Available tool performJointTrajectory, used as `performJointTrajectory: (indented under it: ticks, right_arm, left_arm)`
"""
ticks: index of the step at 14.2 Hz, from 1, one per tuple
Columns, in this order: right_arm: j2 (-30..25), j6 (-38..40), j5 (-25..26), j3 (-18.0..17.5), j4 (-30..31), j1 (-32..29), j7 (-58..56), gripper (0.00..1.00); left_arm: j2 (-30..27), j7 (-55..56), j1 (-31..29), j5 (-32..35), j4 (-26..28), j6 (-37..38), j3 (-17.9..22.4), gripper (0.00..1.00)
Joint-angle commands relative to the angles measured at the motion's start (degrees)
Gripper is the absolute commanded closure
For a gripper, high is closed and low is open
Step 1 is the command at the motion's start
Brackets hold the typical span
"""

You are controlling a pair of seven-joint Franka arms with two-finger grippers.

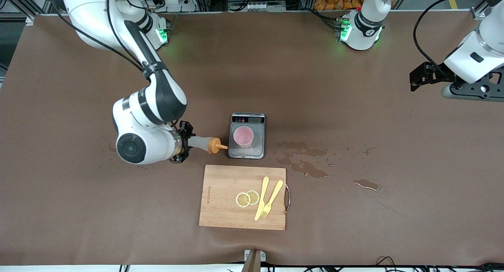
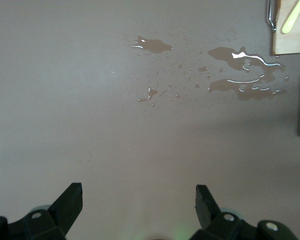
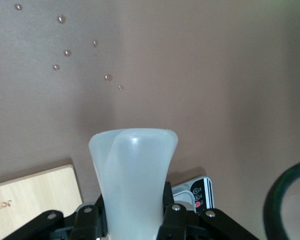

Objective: Add sauce to pink cup with both arms
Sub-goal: 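Tilt the bottle over the pink cup with the right gripper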

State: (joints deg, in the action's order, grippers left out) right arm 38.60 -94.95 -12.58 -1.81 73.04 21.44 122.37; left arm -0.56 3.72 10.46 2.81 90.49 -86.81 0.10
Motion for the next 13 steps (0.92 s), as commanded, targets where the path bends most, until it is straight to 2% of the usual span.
performJointTrajectory:
  ticks: [1, 5, 8, 10, 13]
  right_arm:
    - [-1.7, 2.7, 3.1, 0.2, 0.9, 1.8, 2.7, 0.65]
    - [-1.7, 6.5, 6.3, 0.1, 0.7, 3.6, 4.3, 0.65]
    - [-1.7, 8.2, 6.9, 0.4, 0.7, 4.9, 7.2, 0.65]
    - [-1.6, 10.4, 9.6, 0.1, 0.7, 5.7, 7.4, 0.65]
    - [-1.4, 12.1, 10.0, 0.5, -0.3, 6.3, 8.7, 0.65]
  left_arm:
    - [-1.0, 4.9, -0.2, -0.6, -0.6, 2.7, -1.8, 0.0]
    - [-2.7, 6.0, -0.4, -0.8, -0.5, 3.0, -1.6, 0.0]
    - [-2.7, 5.8, -1.4, -1.2, -0.5, 3.0, -1.8, 0.0]
    - [-2.7, 5.5, -1.5, -1.3, -0.5, 3.0, -1.8, 0.0]
    - [-2.6, 5.2, -1.8, -1.7, -0.5, 3.0, -1.6, 0.0]
